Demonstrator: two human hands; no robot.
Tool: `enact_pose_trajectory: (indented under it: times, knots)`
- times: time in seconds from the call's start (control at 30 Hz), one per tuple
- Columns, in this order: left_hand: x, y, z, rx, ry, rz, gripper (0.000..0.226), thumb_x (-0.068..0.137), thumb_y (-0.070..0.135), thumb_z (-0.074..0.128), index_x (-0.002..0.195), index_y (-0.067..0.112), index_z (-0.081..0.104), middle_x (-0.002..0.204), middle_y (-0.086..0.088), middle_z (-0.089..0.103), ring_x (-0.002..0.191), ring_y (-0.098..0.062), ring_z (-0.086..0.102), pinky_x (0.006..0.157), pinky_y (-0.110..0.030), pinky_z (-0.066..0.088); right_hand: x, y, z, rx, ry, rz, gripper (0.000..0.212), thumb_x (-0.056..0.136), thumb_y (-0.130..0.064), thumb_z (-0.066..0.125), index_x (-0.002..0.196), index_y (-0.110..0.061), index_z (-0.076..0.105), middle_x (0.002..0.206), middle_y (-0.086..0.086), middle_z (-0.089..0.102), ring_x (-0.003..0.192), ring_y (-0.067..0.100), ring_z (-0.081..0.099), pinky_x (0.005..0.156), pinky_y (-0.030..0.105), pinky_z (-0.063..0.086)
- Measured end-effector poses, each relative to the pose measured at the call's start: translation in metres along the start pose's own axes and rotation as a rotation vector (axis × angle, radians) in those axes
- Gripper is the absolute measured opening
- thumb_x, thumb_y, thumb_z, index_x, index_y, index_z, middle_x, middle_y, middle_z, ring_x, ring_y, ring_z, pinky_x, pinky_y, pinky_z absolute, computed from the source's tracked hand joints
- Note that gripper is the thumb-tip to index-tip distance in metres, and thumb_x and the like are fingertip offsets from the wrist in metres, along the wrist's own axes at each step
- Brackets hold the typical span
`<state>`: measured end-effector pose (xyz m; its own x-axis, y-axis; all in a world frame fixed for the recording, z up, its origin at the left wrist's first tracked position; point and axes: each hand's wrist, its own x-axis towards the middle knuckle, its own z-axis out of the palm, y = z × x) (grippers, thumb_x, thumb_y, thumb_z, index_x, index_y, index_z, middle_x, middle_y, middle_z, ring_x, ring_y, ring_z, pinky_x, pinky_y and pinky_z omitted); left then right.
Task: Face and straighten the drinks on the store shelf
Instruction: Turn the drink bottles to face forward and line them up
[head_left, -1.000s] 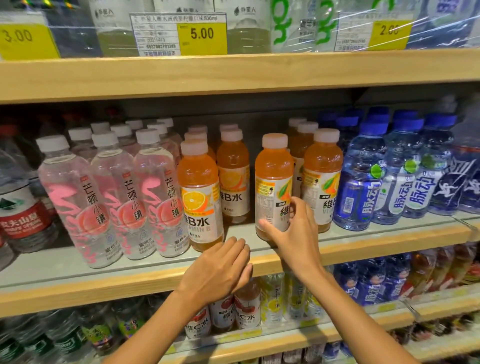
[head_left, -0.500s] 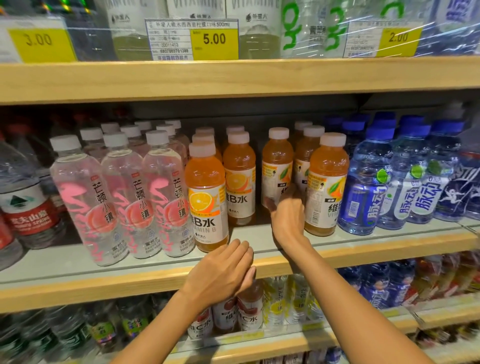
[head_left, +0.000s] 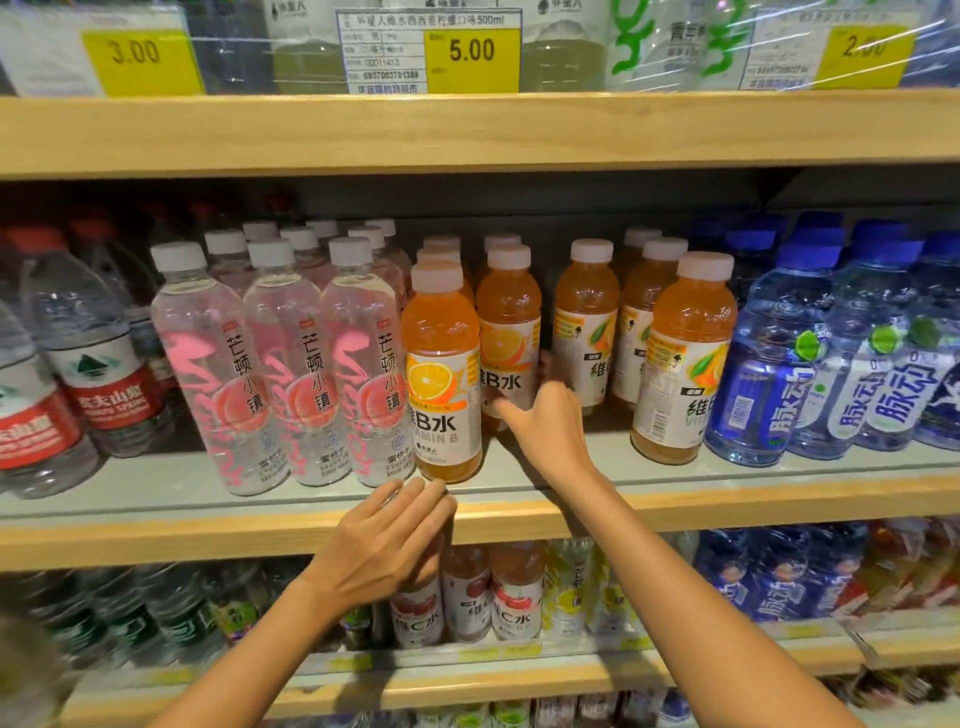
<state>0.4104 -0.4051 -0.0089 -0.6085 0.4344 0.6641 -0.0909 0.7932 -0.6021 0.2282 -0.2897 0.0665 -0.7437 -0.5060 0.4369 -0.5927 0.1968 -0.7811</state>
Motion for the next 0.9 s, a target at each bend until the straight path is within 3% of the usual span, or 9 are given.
enact_pose_trajectory:
  times: [0.07, 0.23, 0.33, 0.4, 0.47, 0.53, 0.63, 0.77, 0.9]
  knots:
    - [0.001, 0.001, 0.001, 0.039, 0.01, 0.016, 0.039, 0.101, 0.031, 0.03, 0.117, 0.004, 0.052, 0.105, -0.015, 0.072, 0.09, -0.026, 0.071, 0.09, -0.038, 0.041, 0.007, 0.004, 0.011, 0.019, -0.025, 0.044, 0.029, 0.079, -0.023, 0.073, 0.092, 0.002, 0.065, 0.079, 0.006, 0.069, 0.067, 0.013, 0.058, 0.048, 0.01, 0.034]
    - [0.003, 0.003, 0.004, 0.103, 0.043, 0.029, 0.037, 0.098, 0.03, 0.035, 0.114, 0.004, 0.056, 0.102, -0.013, 0.073, 0.093, -0.026, 0.064, 0.084, -0.036, 0.044, 0.015, 0.009, 0.023, 0.094, -0.03, 0.085, 0.045, 0.079, -0.022, 0.074, 0.111, 0.005, 0.057, 0.105, 0.017, 0.066, 0.099, 0.026, 0.062, 0.077, 0.026, 0.046]
    - [0.004, 0.003, 0.002, 0.103, 0.045, 0.025, 0.036, 0.099, 0.029, 0.035, 0.113, 0.003, 0.056, 0.102, -0.014, 0.072, 0.094, -0.027, 0.062, 0.084, -0.036, 0.044, 0.014, 0.006, 0.022, 0.112, -0.026, 0.099, 0.037, 0.078, -0.018, 0.075, 0.101, 0.008, 0.061, 0.094, 0.015, 0.067, 0.082, 0.018, 0.061, 0.057, 0.006, 0.038]
    - [0.007, 0.003, -0.001, 0.086, 0.043, 0.005, 0.035, 0.098, 0.029, 0.036, 0.113, 0.004, 0.056, 0.102, -0.014, 0.072, 0.092, -0.027, 0.065, 0.085, -0.036, 0.044, 0.009, 0.003, 0.018, 0.143, 0.015, 0.088, 0.021, 0.075, -0.012, 0.075, 0.078, 0.004, 0.061, 0.071, 0.007, 0.063, 0.063, 0.013, 0.053, 0.046, 0.005, 0.033]
    - [0.01, 0.004, -0.004, 0.059, 0.033, -0.024, 0.035, 0.098, 0.029, 0.036, 0.112, 0.003, 0.056, 0.102, -0.015, 0.072, 0.095, -0.027, 0.061, 0.086, -0.035, 0.044, 0.001, -0.002, 0.009, 0.164, 0.066, 0.044, 0.024, 0.073, -0.011, 0.075, 0.06, -0.009, 0.054, 0.057, -0.003, 0.056, 0.052, 0.008, 0.048, 0.046, 0.011, 0.036]
    - [0.011, 0.005, -0.007, 0.02, 0.012, -0.059, 0.038, 0.098, 0.028, 0.036, 0.108, 0.003, 0.063, 0.102, -0.016, 0.072, 0.094, -0.028, 0.064, 0.086, -0.036, 0.044, -0.008, -0.004, 0.0, 0.183, 0.055, 0.026, 0.024, 0.073, -0.023, 0.076, 0.075, -0.006, 0.059, 0.071, 0.005, 0.064, 0.065, 0.016, 0.06, 0.057, 0.029, 0.049]
    - [0.015, 0.009, -0.014, -0.047, -0.044, -0.13, 0.042, 0.096, 0.027, 0.039, 0.098, 0.002, 0.072, 0.102, -0.017, 0.071, 0.089, -0.029, 0.069, 0.084, -0.037, 0.051, -0.02, -0.005, -0.017, 0.139, 0.067, 0.034, 0.054, 0.071, -0.037, 0.078, 0.103, -0.004, 0.048, 0.096, 0.01, 0.063, 0.088, 0.024, 0.061, 0.071, 0.041, 0.052]
    - [0.029, 0.011, -0.032, -0.191, -0.132, -0.264, 0.031, 0.088, 0.025, 0.05, 0.093, 0.0, 0.069, 0.095, -0.015, 0.069, 0.082, -0.028, 0.066, 0.069, -0.036, 0.056, -0.045, -0.008, -0.044, 0.221, 0.046, -0.024, 0.057, 0.069, -0.029, 0.081, 0.11, -0.016, 0.044, 0.093, -0.006, 0.06, 0.083, 0.004, 0.059, 0.065, 0.011, 0.045]
    - [0.066, 0.019, -0.057, -0.495, -0.029, -0.695, 0.034, 0.093, 0.031, 0.045, 0.101, 0.003, 0.064, 0.097, -0.006, 0.065, 0.085, -0.013, 0.063, 0.069, -0.027, 0.05, -0.07, -0.011, -0.061, 0.371, -0.068, -0.009, 0.056, 0.069, -0.021, 0.083, 0.112, -0.02, 0.046, 0.092, -0.012, 0.063, 0.08, -0.008, 0.062, 0.064, 0.007, 0.048]
